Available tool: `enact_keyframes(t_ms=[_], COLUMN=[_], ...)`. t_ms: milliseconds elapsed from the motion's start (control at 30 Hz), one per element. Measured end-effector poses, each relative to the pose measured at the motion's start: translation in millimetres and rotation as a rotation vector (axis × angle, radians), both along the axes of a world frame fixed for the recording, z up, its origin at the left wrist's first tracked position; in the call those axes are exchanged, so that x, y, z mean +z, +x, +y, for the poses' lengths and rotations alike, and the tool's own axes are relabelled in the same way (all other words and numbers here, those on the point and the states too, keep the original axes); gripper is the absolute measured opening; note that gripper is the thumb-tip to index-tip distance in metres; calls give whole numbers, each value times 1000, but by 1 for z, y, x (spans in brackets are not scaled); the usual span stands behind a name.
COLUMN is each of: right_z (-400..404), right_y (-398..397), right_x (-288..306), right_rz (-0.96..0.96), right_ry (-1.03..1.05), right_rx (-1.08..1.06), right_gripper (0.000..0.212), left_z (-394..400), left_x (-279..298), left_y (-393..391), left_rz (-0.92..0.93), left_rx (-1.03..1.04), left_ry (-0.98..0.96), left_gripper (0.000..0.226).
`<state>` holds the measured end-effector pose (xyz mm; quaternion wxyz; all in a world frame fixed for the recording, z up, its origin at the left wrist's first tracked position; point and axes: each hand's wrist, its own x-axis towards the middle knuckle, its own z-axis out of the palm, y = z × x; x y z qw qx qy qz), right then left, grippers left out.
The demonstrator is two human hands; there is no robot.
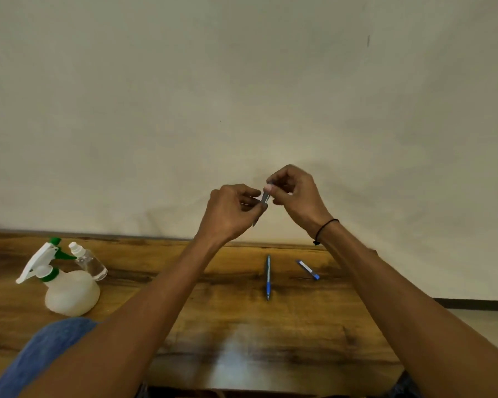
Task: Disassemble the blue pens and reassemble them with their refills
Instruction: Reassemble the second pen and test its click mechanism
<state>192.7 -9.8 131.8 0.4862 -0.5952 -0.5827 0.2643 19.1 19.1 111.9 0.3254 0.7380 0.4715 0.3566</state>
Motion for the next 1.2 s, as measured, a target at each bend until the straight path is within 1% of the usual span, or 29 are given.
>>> enact_keyframes(t_ms=[67, 133, 167, 233, 300, 433, 567, 667, 800, 900, 1067, 1133, 1200], right_z=[-2, -6, -8, -13, -17, -19, -18, -18, -19, -19, -19, -18, -17], right_y=[2, 4, 3, 2, -1, -9, -10, -11, -11, -11, -13, -13, -14], right_x=[22, 41, 49, 61, 72, 86, 95, 100, 106, 111, 115, 113, 111], right_rz=[71, 166, 233, 361, 439, 538, 655, 750, 812, 832, 864, 884, 914], right_ry=[46, 74, 81, 92, 109, 146, 97, 48, 42, 38, 37, 73, 119], right_rx=[-17, -22, -11, 31, 68, 102, 112, 62, 21, 39, 54, 75, 105], right_gripper=[5, 3, 4, 15, 20, 19, 41, 45, 47, 51, 53, 52, 48], left_z=[1, 2, 2, 3, 6, 10, 17, 22, 27, 28, 26, 23, 21], left_x=[17, 30, 34, 39, 41, 44, 44, 43, 41, 40, 41, 46, 53], left_y=[-9, -15, -17, -18, -17, -9, 2, 5, 6, 6, 6, 6, 5], left_rz=[-9, -60, -83, -83, -65, -40, 53, 68, 41, 54, 49, -37, -175], left_rx=[23, 57, 65, 69, 67, 23, -22, -45, -37, -34, -64, -140, -313], left_ry=[5, -11, -30, -56, -62, -29, 65, 74, 64, 72, 71, -6, -203], left_gripper=[29, 17, 13, 9, 8, 10, 11, 12, 12, 12, 14, 17, 24])
